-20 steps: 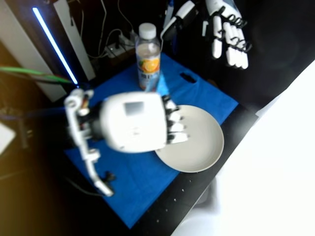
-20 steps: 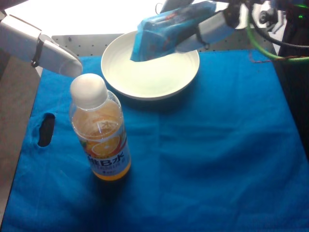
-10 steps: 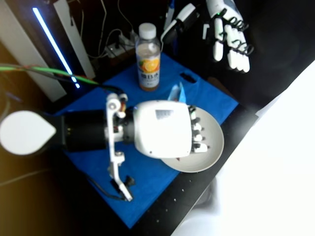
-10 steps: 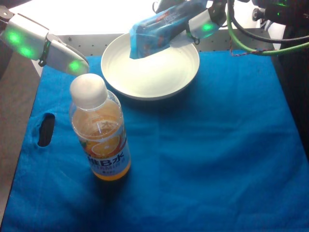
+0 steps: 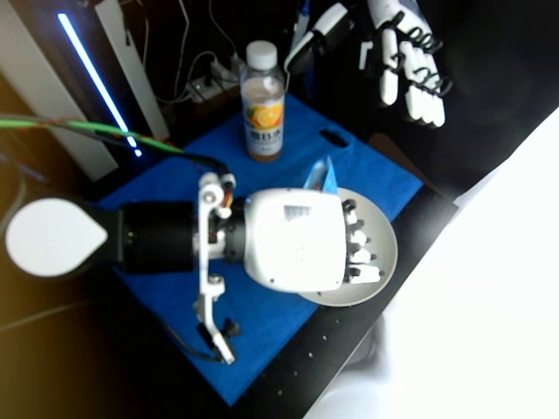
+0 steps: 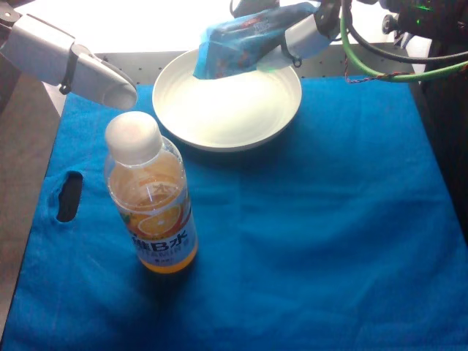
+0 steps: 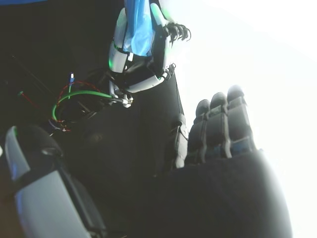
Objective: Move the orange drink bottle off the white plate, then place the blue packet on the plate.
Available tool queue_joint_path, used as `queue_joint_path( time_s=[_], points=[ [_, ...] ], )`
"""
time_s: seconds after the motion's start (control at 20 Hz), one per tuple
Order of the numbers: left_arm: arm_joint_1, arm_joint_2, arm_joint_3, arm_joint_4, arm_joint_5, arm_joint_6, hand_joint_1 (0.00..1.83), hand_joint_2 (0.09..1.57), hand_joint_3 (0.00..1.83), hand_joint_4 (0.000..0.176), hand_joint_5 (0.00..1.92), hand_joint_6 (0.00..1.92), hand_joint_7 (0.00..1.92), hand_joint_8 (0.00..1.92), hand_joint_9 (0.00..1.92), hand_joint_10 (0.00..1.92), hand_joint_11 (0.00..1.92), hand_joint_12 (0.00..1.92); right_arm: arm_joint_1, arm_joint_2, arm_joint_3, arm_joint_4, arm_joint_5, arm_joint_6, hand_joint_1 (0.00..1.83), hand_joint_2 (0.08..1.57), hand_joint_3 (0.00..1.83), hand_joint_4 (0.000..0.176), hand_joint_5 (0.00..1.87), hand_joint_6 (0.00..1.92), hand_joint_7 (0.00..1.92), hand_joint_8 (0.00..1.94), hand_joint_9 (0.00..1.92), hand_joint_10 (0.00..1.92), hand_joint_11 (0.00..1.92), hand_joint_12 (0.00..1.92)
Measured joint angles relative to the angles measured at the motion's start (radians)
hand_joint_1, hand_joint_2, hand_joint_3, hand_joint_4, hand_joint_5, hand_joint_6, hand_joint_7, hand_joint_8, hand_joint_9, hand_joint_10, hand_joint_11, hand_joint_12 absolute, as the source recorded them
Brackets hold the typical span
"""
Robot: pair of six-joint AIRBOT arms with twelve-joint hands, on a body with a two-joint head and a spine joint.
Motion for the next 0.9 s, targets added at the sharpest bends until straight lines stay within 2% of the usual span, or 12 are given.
queue_joint_path(
  time_s=[0.05, 0.2, 0.25, 0.35, 0.4, 0.45, 0.5, 0.55, 0.6, 0.65, 0.85, 0.9],
  points=[
    [0.0, 0.0, 0.0, 0.0, 0.0, 0.0, 0.74, 0.61, 0.01, 0.176, 0.0, 0.0, 0.0, 0.0, 0.0, 0.0, 0.0, 0.0, 0.0, 0.0, -0.001, 0.0, 0.0, 0.0, 1.11, 1.16, 0.0, 0.0, 0.88, 1.13, 0.84, 0.17, 0.82, 0.11, 0.37, 1.06],
    [0.0, -0.004, 0.002, 0.0, -0.001, -0.004, 0.73, 0.62, 0.01, 0.176, 0.0, 0.0, 0.0, 0.0, 0.0, 0.0, 0.0, 0.0, 0.0, 0.0, -0.008, -0.002, -0.004, 0.001, 1.14, 1.15, 0.0, 0.0, 0.9, 1.09, 0.88, 0.02, 0.82, 0.04, 0.31, 1.09],
    [0.005, -0.004, 0.002, -0.003, -0.003, -0.006, 0.72, 0.64, 0.01, 0.176, 0.0, 0.0, 0.0, 0.0, 0.0, 0.0, 0.0, 0.0, 0.0, -0.001, -0.01, -0.002, -0.001, 0.001, 1.2, 1.16, 0.0, 0.0, 0.92, 0.94, 0.89, 1.05, 0.87, 0.09, 0.26, 1.48],
    [0.013, -0.004, 0.002, -0.006, -0.005, -0.007, 0.72, 0.64, 0.02, 0.176, 0.0, 0.0, 0.0, 0.0, 0.0, 0.0, 0.0, 0.0, 0.0, -0.001, -0.009, -0.002, 0.0, 0.002, 1.22, 1.16, 0.0, 0.0, 0.92, 0.92, 0.88, 1.27, 0.91, 0.14, 0.34, 1.47],
    [0.015, -0.004, 0.002, -0.008, 0.0, -0.007, 0.72, 0.64, 0.01, 0.176, 0.0, 0.0, 0.0, 0.0, 0.0, 0.0, 0.0, 0.0, 0.0, -0.001, -0.009, -0.002, 0.0, 0.004, 1.17, 1.13, 0.01, 0.0, 0.93, 1.01, 0.77, 0.63, 0.86, 0.12, 0.3, 1.36],
    [0.015, -0.004, 0.002, -0.007, 0.0, -0.007, 0.72, 0.64, 0.01, 0.176, 0.0, 0.0, 0.0, 0.0, 0.0, 0.0, 0.0, 0.0, -0.001, -0.001, -0.009, -0.002, -0.001, 0.005, 1.23, 1.15, 0.0, 0.0, 0.88, 1.09, 0.87, 1.04, 0.78, 0.9, 0.5, 1.67],
    [0.014, -0.004, 0.002, -0.014, -0.003, -0.007, 0.71, 0.64, 0.01, 0.176, 0.0, 0.0, 0.0, 0.0, 0.0, 0.0, 0.0, 0.0, -0.001, -0.001, -0.009, -0.003, -0.001, 0.006, 1.17, 1.13, 0.01, 0.0, 0.93, 1.01, 0.78, 0.57, 0.66, 0.63, 0.35, 1.31],
    [0.014, -0.004, 0.002, -0.016, -0.003, -0.007, 0.71, 0.64, 0.01, 0.176, 0.0, 0.0, 0.0, 0.0, 0.0, 0.0, 0.0, 0.0, -0.001, -0.001, -0.009, -0.004, -0.001, 0.006, 1.17, 1.13, 0.01, 0.0, 0.93, 1.01, 0.78, 0.57, 0.66, 0.63, 0.35, 1.31],
    [0.014, -0.004, 0.002, -0.016, -0.003, -0.007, 0.72, 0.63, 0.01, 0.176, 0.0, 0.0, 0.0, 0.0, 0.0, 0.0, 0.0, 0.0, -0.001, -0.001, -0.009, -0.004, -0.001, 0.006, 1.17, 1.11, 0.01, 0.0, 0.98, 0.96, 0.88, 0.27, 0.75, 0.51, 0.39, 1.31],
    [0.014, -0.004, 0.002, -0.016, -0.003, -0.007, 0.71, 0.64, 0.01, 0.176, 0.0, 0.0, 0.0, 0.0, 0.0, 0.0, 0.0, 0.0, -0.001, -0.001, -0.009, -0.004, -0.001, 0.007, 1.16, 0.99, 0.0, 0.0, 0.88, 0.12, 0.9, 0.05, 0.79, 0.25, 0.37, 1.16],
    [0.014, -0.004, 0.002, -0.019, -0.007, -0.007, 0.73, 0.64, 0.0, 0.176, 0.0, 0.0, 0.0, 0.0, 0.0, 0.0, 0.0, 0.0, -0.001, -0.001, -0.009, -0.003, 0.0, 0.008, 1.02, 0.9, 0.0, 0.0, 0.74, 0.0, 0.83, 0.0, 0.83, 0.08, 0.28, 1.2],
    [0.014, -0.004, 0.002, -0.019, -0.008, -0.007, 0.72, 0.63, 0.0, 0.176, 0.0, 0.0, 0.0, 0.0, 0.0, 0.0, 0.0, 0.0, -0.001, -0.001, -0.009, -0.003, 0.0, 0.008, 0.98, 0.88, 0.0, 0.029, 0.65, 0.0, 0.77, 0.0, 0.79, 0.05, 0.24, 1.18]
  ],
)
